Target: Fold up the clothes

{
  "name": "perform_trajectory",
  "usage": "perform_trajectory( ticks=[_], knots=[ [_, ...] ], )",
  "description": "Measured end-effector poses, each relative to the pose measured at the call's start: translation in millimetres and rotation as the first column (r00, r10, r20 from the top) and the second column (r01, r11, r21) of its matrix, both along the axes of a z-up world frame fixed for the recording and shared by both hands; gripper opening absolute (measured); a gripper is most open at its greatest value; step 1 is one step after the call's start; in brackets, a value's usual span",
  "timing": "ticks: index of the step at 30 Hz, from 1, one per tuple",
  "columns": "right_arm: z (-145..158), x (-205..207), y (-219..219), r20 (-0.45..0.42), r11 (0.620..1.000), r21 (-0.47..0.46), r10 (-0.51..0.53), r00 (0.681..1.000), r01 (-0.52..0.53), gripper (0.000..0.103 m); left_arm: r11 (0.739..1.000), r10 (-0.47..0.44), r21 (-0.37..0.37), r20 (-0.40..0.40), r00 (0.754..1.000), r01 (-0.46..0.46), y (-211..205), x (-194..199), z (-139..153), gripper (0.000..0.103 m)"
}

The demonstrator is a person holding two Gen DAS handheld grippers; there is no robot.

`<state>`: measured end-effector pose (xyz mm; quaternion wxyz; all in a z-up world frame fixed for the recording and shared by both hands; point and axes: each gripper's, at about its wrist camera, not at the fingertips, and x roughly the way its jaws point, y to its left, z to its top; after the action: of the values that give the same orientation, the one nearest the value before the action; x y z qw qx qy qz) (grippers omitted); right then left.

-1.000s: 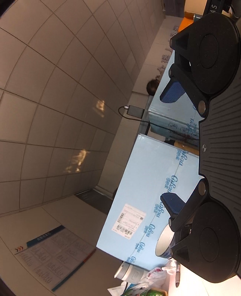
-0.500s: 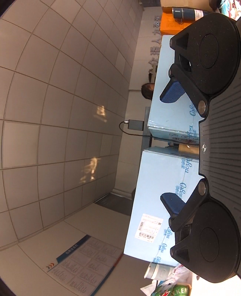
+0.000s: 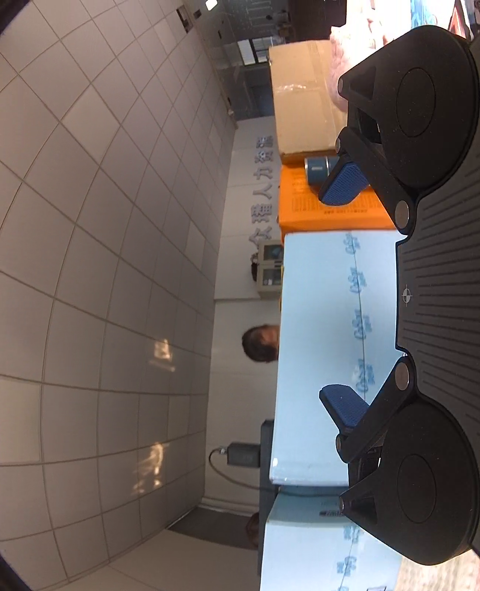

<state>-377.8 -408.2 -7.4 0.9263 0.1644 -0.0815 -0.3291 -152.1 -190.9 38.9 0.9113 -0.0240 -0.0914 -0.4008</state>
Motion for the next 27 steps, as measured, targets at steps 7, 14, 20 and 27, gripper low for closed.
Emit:
perform_trajectory(
  ticks=[7, 14, 20, 27],
  knots=[
    [-12, -27, -84, 0.004, 0.982, 0.161, -0.100, 0.995, 0.098, 0.103, 0.971, -0.232, 0.029, -0.094, 0.968, 0.236, -103, 0, 1, 0.103],
    [-26, -19, -179, 0.091, 0.915, 0.378, -0.186, 0.978, 0.139, 0.102, 0.905, -0.407, -0.029, -0.343, 0.847, 0.424, -201, 23, -8, 0.103],
    [-50, 1, -230, 0.169, 0.867, 0.488, -0.207, 0.964, 0.101, 0.099, 0.883, -0.444, -0.091, -0.481, 0.756, 0.461, -260, 40, -31, 0.103],
    [-68, 1, -242, 0.164, 0.865, 0.498, -0.156, 0.974, 0.054, 0.074, 0.837, -0.503, -0.109, -0.539, 0.675, 0.537, -322, 37, -50, 0.095]
  ],
)
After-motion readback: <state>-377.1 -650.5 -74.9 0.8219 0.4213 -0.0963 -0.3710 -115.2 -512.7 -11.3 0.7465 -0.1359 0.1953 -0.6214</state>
